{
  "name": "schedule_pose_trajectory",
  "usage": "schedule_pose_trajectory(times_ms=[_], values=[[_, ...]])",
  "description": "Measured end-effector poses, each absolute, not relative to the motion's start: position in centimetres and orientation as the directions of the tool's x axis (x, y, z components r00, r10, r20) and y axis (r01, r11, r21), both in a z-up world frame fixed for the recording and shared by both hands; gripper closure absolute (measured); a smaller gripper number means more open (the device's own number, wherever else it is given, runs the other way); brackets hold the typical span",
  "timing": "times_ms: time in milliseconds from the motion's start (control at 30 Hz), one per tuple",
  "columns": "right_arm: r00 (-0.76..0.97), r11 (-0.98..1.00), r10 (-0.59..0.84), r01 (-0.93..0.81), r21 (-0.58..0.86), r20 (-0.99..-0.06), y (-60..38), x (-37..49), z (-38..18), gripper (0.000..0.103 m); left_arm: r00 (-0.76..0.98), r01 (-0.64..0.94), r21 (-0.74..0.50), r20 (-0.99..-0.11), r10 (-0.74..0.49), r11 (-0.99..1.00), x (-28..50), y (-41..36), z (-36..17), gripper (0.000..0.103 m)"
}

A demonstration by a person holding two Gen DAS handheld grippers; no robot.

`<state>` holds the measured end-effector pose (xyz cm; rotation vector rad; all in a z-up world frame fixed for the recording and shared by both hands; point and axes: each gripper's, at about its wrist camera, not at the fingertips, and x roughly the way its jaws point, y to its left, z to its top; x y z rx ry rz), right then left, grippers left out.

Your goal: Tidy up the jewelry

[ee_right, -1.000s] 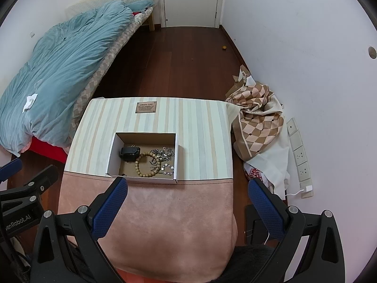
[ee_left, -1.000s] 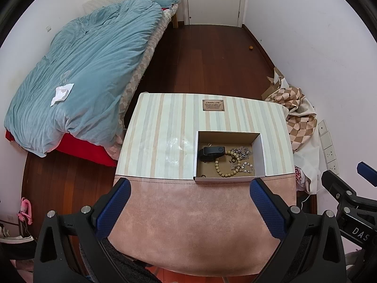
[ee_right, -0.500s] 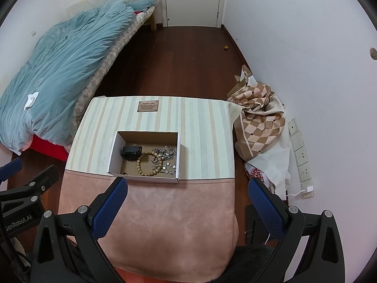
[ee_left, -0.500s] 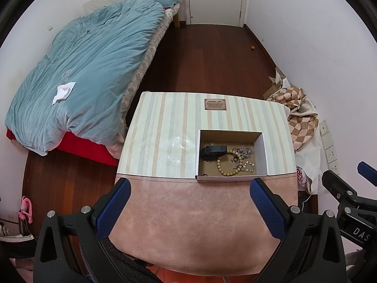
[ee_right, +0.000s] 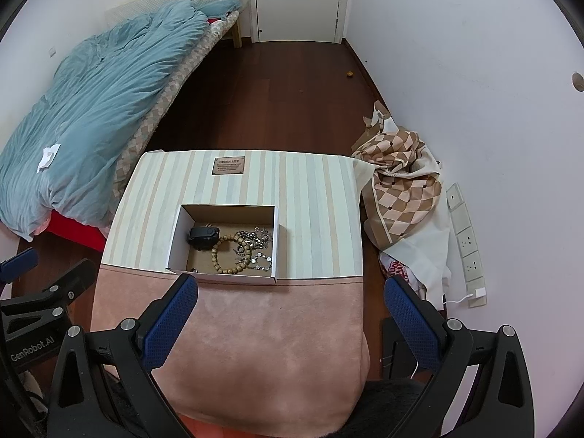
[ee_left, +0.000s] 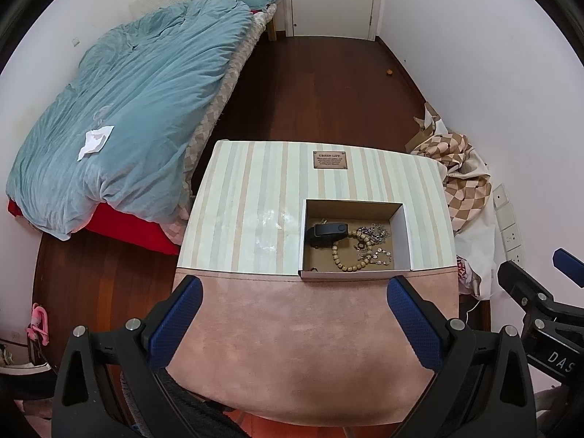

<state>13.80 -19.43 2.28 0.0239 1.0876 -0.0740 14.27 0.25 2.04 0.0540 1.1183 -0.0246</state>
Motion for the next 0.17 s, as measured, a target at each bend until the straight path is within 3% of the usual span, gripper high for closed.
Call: schedule_pose_trajectory(times_ms=[167], values=[[0.462,0.997,-0.051,0.071,-0.020,-0.885,-19.51,13.83,2.18,0.000,0.438,0.048,0.032,-0.899,0.008,0.998,14.42,-0.01,1.98,0.000]])
